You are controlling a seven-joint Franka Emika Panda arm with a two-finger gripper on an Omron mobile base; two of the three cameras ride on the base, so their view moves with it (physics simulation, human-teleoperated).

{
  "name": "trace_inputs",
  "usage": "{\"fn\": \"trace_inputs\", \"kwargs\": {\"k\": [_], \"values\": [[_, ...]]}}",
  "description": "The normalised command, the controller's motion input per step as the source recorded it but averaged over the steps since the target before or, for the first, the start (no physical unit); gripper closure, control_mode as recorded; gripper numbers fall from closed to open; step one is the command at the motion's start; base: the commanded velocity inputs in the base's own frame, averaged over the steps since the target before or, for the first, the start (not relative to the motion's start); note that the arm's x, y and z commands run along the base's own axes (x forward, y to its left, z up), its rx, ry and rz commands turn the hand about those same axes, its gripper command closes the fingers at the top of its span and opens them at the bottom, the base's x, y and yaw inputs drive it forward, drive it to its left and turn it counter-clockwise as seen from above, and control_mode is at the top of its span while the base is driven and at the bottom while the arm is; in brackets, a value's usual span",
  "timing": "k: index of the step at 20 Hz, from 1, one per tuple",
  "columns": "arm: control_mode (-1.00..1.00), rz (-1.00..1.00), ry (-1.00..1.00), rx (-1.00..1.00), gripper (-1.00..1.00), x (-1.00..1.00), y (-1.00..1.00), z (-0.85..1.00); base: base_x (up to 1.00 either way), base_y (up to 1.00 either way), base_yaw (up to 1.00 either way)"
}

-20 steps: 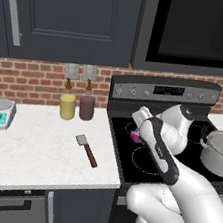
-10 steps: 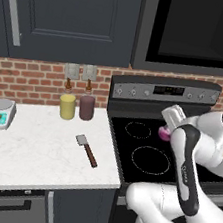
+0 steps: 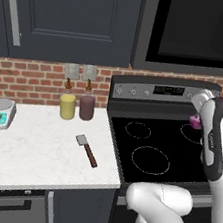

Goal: Put the squash and onion in the pot. Retrieve the spatula and lightly stir the vegetables in the pot.

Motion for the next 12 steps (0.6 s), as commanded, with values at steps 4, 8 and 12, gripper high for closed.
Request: {"fn": "trace_inputs", "kwargs": {"k": [4, 8, 12], "values": [[-1.00, 0.00, 0.09, -0.02, 1.00, -0.11, -1.00, -0.18, 0.00, 0.00, 0.00], [-1.00, 0.00, 0.03, 0.00, 1.00, -0.07, -1.00, -0.45, 0.00, 0.00, 0.00], [-1.00, 0.00, 0.03, 0.00, 1.00, 0.01, -0.97, -0.37, 0.00, 0.00, 0.00]]}}
